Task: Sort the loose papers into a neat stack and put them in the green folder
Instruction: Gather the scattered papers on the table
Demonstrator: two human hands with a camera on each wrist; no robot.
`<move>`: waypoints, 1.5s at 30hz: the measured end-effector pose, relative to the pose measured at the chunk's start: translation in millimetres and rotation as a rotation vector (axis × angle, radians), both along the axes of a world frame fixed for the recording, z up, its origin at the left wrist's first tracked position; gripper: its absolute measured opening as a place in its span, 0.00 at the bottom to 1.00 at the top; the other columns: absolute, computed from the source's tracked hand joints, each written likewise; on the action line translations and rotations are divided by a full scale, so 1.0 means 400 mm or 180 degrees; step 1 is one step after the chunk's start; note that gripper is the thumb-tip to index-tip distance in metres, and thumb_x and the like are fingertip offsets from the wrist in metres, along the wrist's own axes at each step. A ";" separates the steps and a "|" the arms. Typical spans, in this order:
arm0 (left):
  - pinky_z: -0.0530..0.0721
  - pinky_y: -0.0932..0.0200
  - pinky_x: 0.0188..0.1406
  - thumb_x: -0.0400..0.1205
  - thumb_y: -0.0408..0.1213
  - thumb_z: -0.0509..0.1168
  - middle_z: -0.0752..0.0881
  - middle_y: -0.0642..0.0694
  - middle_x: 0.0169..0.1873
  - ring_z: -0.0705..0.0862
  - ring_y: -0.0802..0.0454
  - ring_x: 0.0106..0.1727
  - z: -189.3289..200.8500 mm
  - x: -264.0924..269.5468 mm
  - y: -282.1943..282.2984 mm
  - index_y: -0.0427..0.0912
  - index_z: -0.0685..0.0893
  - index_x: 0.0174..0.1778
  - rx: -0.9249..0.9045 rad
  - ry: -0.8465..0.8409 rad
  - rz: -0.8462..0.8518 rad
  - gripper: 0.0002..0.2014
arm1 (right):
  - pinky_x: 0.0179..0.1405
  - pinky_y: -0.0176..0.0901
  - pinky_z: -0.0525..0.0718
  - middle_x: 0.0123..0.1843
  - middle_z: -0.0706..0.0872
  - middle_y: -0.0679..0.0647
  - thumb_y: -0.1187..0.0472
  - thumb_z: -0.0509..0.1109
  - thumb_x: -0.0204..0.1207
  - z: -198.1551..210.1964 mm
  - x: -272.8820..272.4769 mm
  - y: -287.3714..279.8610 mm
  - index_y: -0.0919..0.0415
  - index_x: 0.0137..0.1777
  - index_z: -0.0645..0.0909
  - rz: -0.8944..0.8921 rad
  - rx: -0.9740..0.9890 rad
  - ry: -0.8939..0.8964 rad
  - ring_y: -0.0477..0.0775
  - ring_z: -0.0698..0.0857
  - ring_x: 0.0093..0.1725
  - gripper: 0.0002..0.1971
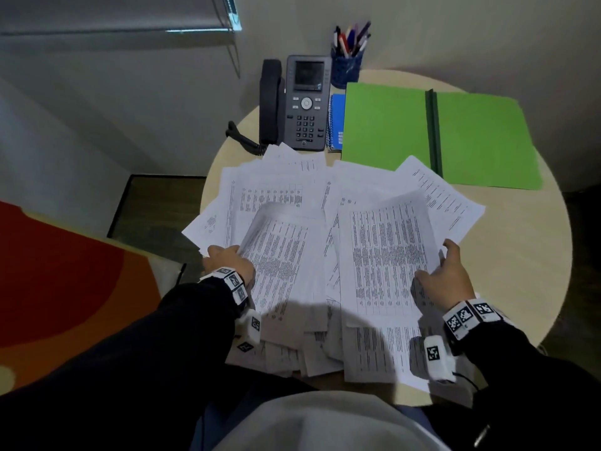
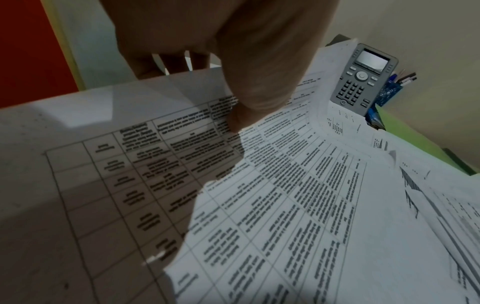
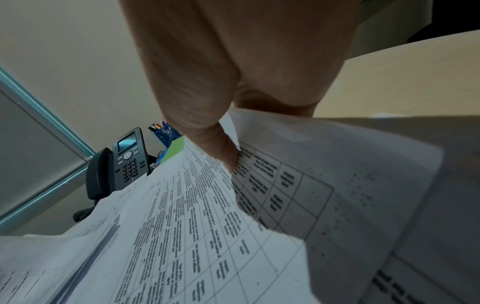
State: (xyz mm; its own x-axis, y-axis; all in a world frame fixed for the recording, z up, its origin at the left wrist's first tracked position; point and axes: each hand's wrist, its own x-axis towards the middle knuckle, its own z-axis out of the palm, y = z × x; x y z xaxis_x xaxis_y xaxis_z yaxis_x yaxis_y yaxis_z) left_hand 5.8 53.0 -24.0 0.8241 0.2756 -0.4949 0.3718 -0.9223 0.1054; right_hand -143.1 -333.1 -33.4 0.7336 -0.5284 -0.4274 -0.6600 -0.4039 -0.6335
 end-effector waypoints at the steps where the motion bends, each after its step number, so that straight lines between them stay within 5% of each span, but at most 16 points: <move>1: 0.81 0.39 0.67 0.82 0.39 0.61 0.77 0.40 0.60 0.77 0.35 0.65 -0.005 0.004 0.006 0.49 0.85 0.62 0.0034 -0.0006 -0.0056 0.14 | 0.51 0.48 0.79 0.78 0.77 0.64 0.67 0.73 0.77 0.000 0.000 0.001 0.55 0.85 0.53 0.0001 -0.0003 -0.0011 0.63 0.86 0.50 0.42; 4: 0.86 0.37 0.60 0.81 0.38 0.61 0.83 0.38 0.53 0.83 0.33 0.57 -0.013 0.013 0.019 0.43 0.86 0.58 -0.0071 -0.0117 -0.0134 0.13 | 0.50 0.46 0.77 0.77 0.79 0.63 0.67 0.73 0.77 0.000 0.000 0.000 0.55 0.85 0.54 0.0006 0.0017 -0.0016 0.60 0.84 0.49 0.41; 9: 0.80 0.40 0.58 0.79 0.34 0.69 0.75 0.37 0.62 0.74 0.33 0.63 -0.010 -0.009 0.036 0.39 0.89 0.55 0.0084 -0.0805 -0.0575 0.10 | 0.45 0.46 0.76 0.60 0.82 0.58 0.66 0.72 0.79 0.010 0.000 -0.001 0.62 0.78 0.62 0.0114 -0.0027 0.0048 0.60 0.81 0.45 0.31; 15: 0.84 0.47 0.64 0.81 0.42 0.67 0.73 0.42 0.67 0.82 0.39 0.62 -0.028 0.005 0.008 0.41 0.88 0.66 -0.0294 -0.0242 -0.0366 0.18 | 0.35 0.43 0.73 0.52 0.83 0.55 0.67 0.71 0.79 0.004 0.005 0.004 0.61 0.72 0.66 0.0105 -0.0026 0.0088 0.59 0.81 0.43 0.25; 19: 0.83 0.55 0.48 0.82 0.36 0.68 0.80 0.42 0.65 0.84 0.44 0.44 -0.037 0.026 -0.008 0.37 0.81 0.66 -0.0752 -0.0072 -0.0004 0.17 | 0.40 0.45 0.75 0.49 0.82 0.55 0.67 0.71 0.79 0.002 0.006 0.014 0.61 0.72 0.66 0.0097 0.0012 0.0113 0.59 0.82 0.43 0.24; 22: 0.82 0.54 0.42 0.84 0.35 0.65 0.89 0.39 0.48 0.82 0.47 0.34 -0.032 0.038 -0.011 0.40 0.84 0.52 -0.0779 -0.0146 -0.0160 0.05 | 0.43 0.45 0.76 0.50 0.83 0.56 0.66 0.70 0.80 0.002 0.004 0.010 0.61 0.68 0.71 0.0099 -0.0057 0.0131 0.59 0.82 0.44 0.19; 26: 0.84 0.50 0.50 0.88 0.39 0.63 0.87 0.42 0.52 0.85 0.39 0.46 -0.014 0.028 0.004 0.42 0.81 0.63 -0.0854 -0.0556 -0.0386 0.10 | 0.33 0.42 0.77 0.42 0.85 0.62 0.66 0.69 0.80 0.028 -0.004 -0.019 0.58 0.57 0.81 -0.0257 0.0377 -0.0050 0.59 0.81 0.36 0.08; 28: 0.87 0.56 0.38 0.89 0.37 0.64 0.85 0.44 0.56 0.87 0.40 0.45 0.003 0.021 0.013 0.48 0.74 0.72 -0.1160 -0.0703 -0.0128 0.16 | 0.28 0.38 0.77 0.38 0.80 0.63 0.70 0.69 0.81 0.041 -0.016 -0.039 0.61 0.58 0.81 -0.0550 0.0884 -0.0218 0.57 0.78 0.32 0.08; 30: 0.87 0.60 0.30 0.87 0.33 0.68 0.81 0.44 0.67 0.88 0.44 0.49 0.008 0.027 0.033 0.57 0.61 0.82 -0.1589 -0.0682 0.0460 0.31 | 0.33 0.44 0.80 0.39 0.81 0.62 0.67 0.72 0.80 0.042 -0.027 -0.063 0.62 0.58 0.82 -0.0738 0.1049 -0.0329 0.58 0.79 0.36 0.08; 32: 0.89 0.45 0.55 0.85 0.36 0.72 0.78 0.42 0.77 0.85 0.39 0.64 -0.007 0.044 0.074 0.54 0.60 0.86 -0.1658 -0.0572 0.0802 0.37 | 0.41 0.51 0.84 0.40 0.88 0.58 0.60 0.76 0.77 0.044 -0.037 -0.076 0.57 0.54 0.85 -0.0614 0.1042 -0.0221 0.62 0.84 0.38 0.07; 34: 0.87 0.39 0.62 0.82 0.45 0.75 0.89 0.37 0.62 0.89 0.35 0.57 -0.032 0.072 0.121 0.44 0.79 0.74 -0.1431 -0.0323 0.0765 0.25 | 0.38 0.48 0.85 0.40 0.90 0.56 0.60 0.76 0.78 0.044 -0.036 -0.075 0.55 0.51 0.85 -0.0528 0.1129 -0.0047 0.59 0.86 0.36 0.04; 36: 0.88 0.41 0.50 0.81 0.52 0.74 0.91 0.38 0.41 0.89 0.37 0.40 -0.044 0.096 0.154 0.38 0.87 0.58 -0.1447 -0.0113 0.0719 0.21 | 0.28 0.40 0.79 0.36 0.85 0.59 0.64 0.75 0.78 0.035 -0.019 -0.073 0.62 0.47 0.83 -0.0605 0.0894 0.0061 0.57 0.81 0.30 0.03; 39: 0.89 0.36 0.51 0.80 0.62 0.71 0.92 0.31 0.44 0.91 0.30 0.44 -0.078 0.134 0.199 0.34 0.88 0.55 -0.1449 0.0003 0.0528 0.30 | 0.27 0.37 0.81 0.47 0.87 0.65 0.60 0.77 0.72 0.006 0.036 -0.084 0.65 0.46 0.85 -0.1067 0.0214 0.0055 0.58 0.87 0.33 0.08; 41: 0.90 0.28 0.54 0.73 0.72 0.69 0.91 0.28 0.52 0.90 0.24 0.51 -0.138 0.157 0.240 0.33 0.86 0.59 -0.1383 -0.0074 0.0524 0.41 | 0.37 0.46 0.87 0.53 0.87 0.67 0.58 0.77 0.70 -0.002 0.083 -0.085 0.67 0.46 0.84 -0.1321 0.0099 0.0065 0.64 0.90 0.41 0.12; 45: 0.88 0.20 0.44 0.68 0.72 0.70 0.90 0.28 0.44 0.90 0.23 0.45 -0.162 0.156 0.237 0.33 0.83 0.59 -0.1430 -0.0339 0.0686 0.42 | 0.55 0.53 0.85 0.67 0.69 0.62 0.55 0.71 0.76 0.002 0.163 -0.077 0.65 0.63 0.81 -0.1249 -0.0198 0.0601 0.69 0.84 0.58 0.19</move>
State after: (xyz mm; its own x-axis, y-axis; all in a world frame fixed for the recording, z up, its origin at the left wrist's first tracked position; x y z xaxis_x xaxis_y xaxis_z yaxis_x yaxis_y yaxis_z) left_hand 68.3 147.6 -88.9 0.8243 0.2243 -0.5198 0.5142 -0.6807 0.5218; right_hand -77.9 -363.9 -32.7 0.3841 -0.7805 -0.4932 -0.8729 -0.1330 -0.4694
